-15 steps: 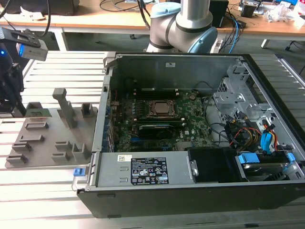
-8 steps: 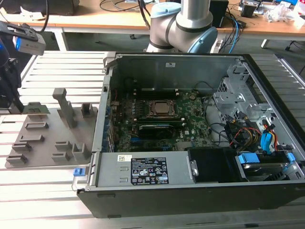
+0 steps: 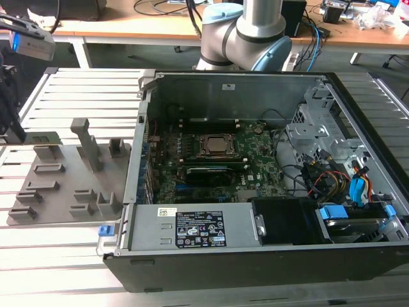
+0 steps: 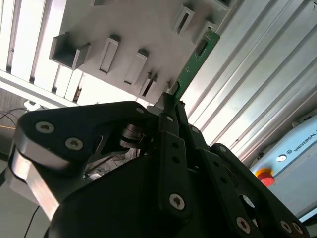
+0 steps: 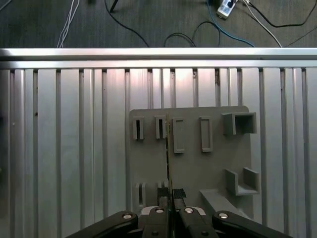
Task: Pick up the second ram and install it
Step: 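Pick up the second ram and move it above second insertion slot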
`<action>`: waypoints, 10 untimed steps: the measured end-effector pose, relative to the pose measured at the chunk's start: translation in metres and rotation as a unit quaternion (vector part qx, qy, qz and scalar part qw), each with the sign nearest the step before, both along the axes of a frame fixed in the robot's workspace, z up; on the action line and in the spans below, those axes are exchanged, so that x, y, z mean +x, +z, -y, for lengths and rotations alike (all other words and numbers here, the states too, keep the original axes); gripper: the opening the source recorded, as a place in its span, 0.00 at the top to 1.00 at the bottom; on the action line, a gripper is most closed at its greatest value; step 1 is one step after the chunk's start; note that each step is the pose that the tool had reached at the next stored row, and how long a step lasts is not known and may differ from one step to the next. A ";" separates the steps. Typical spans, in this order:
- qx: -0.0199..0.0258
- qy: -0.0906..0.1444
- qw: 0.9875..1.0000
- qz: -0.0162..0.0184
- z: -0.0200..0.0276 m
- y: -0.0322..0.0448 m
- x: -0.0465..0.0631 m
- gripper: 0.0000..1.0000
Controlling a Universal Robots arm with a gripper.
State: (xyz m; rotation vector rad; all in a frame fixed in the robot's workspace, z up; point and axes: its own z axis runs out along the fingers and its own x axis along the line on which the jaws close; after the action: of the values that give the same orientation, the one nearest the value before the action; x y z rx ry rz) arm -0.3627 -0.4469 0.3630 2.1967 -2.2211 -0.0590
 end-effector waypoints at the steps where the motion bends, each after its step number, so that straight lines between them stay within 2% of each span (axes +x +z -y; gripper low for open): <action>1: 0.000 0.000 1.000 0.000 0.0000 0.0042 0.000 0.86; 4: 0.000 0.000 1.000 0.000 0.0000 0.0212 0.000 0.86; 10: 0.000 0.000 1.000 0.000 0.0000 0.0369 0.000 0.86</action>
State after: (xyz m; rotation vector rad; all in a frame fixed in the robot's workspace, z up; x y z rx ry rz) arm -0.3627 -0.4469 0.3999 2.1967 -2.2211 -0.0591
